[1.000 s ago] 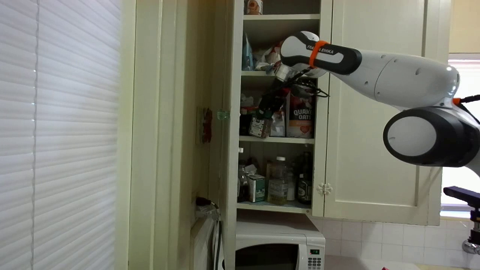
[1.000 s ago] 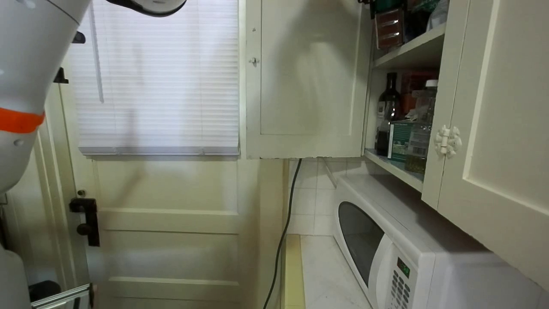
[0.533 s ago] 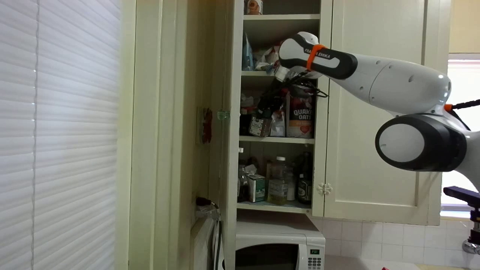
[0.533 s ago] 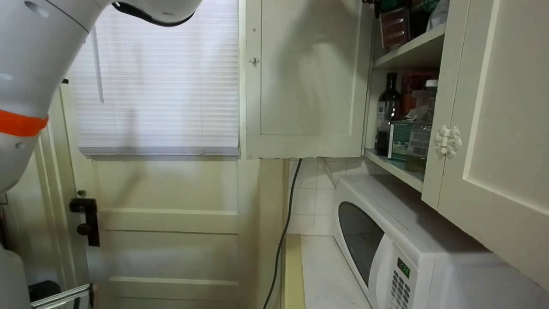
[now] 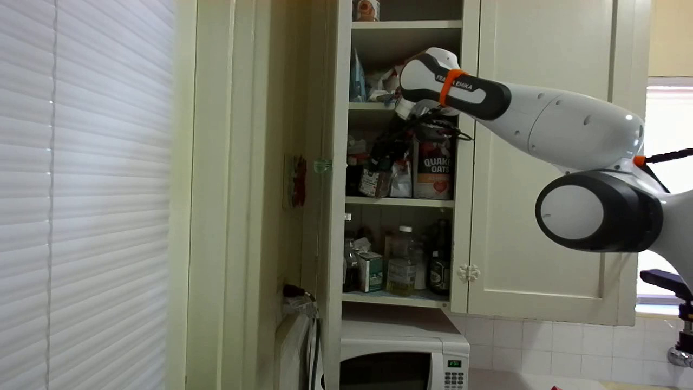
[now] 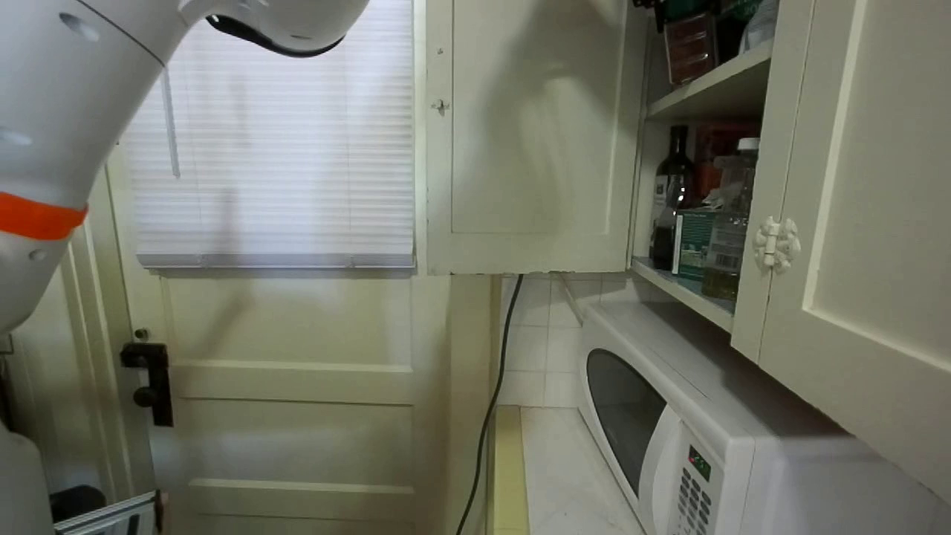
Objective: Move one bottle from the counter to the cabinet's second shelf
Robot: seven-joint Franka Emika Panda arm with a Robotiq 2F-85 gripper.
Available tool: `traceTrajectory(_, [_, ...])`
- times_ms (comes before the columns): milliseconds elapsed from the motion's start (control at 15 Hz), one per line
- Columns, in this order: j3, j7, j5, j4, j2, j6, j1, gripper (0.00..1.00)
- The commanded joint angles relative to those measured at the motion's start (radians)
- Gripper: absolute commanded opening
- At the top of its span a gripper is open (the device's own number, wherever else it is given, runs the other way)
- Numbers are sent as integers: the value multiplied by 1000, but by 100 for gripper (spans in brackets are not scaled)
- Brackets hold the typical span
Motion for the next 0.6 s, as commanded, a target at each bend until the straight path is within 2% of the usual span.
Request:
traceTrajectory(0, [-11, -7, -21, 57, 50, 47, -1, 50])
traceTrajectory(533, [-25, 22, -37, 64, 66, 108, 12, 50])
